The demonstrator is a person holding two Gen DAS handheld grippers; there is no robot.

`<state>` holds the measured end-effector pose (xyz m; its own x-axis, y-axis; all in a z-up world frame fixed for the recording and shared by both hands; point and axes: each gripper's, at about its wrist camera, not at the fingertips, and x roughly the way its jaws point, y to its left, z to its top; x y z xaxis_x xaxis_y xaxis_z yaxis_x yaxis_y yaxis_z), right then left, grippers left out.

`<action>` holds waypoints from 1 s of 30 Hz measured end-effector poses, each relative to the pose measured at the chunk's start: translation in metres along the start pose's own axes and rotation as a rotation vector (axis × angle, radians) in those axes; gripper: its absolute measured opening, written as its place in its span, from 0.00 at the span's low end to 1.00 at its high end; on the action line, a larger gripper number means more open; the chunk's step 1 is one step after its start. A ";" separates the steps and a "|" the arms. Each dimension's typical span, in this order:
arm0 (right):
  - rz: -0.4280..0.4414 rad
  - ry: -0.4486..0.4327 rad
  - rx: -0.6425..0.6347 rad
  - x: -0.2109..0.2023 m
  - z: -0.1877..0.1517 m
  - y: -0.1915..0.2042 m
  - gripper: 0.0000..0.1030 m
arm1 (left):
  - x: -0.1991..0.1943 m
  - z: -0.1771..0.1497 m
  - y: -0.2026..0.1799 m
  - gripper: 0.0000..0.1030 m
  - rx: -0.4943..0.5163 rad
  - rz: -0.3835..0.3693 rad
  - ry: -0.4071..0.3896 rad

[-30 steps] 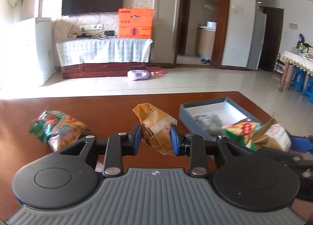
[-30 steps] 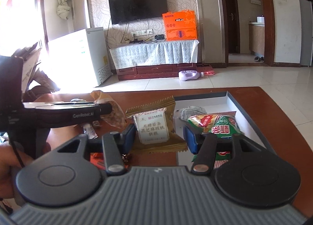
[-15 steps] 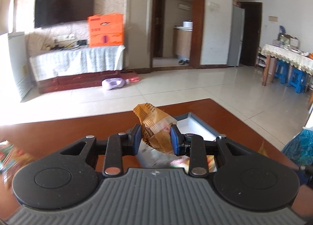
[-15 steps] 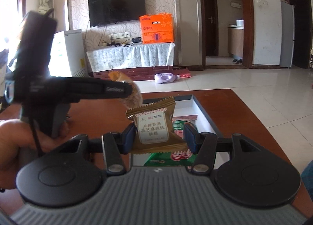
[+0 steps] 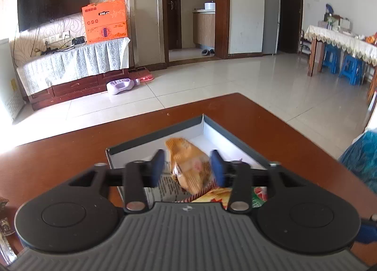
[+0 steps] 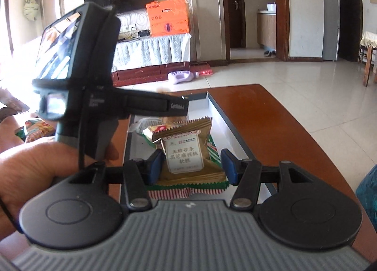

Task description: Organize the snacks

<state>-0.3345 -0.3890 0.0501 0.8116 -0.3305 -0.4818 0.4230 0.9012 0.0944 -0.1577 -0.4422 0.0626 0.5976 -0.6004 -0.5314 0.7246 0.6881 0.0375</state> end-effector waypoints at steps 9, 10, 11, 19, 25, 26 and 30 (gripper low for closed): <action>0.002 0.035 -0.013 0.014 -0.001 0.002 0.55 | -0.026 -0.025 0.009 0.72 0.057 0.013 -0.016; 0.000 0.033 -0.017 0.015 -0.001 0.002 0.55 | -0.032 -0.028 0.011 0.72 0.064 0.017 -0.022; -0.001 0.032 -0.019 0.015 -0.002 0.002 0.55 | -0.040 -0.031 0.010 0.72 0.076 0.021 -0.026; -0.008 0.028 -0.041 0.017 -0.007 0.008 0.55 | -0.089 -0.048 0.019 0.72 0.080 0.040 -0.041; -0.023 0.033 -0.069 0.021 -0.012 0.008 0.55 | -0.125 -0.061 0.033 0.73 0.065 0.051 -0.051; -0.024 0.032 -0.073 0.021 -0.014 0.010 0.55 | -0.130 -0.064 0.035 0.73 0.064 0.055 -0.053; -0.037 0.047 -0.115 0.025 -0.018 0.015 0.55 | -0.147 -0.076 0.036 0.74 0.075 0.082 -0.054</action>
<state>-0.3155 -0.3783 0.0236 0.7756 -0.3530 -0.5233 0.4011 0.9157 -0.0233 -0.2458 -0.2981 0.0776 0.6719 -0.5658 -0.4779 0.6951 0.7044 0.1434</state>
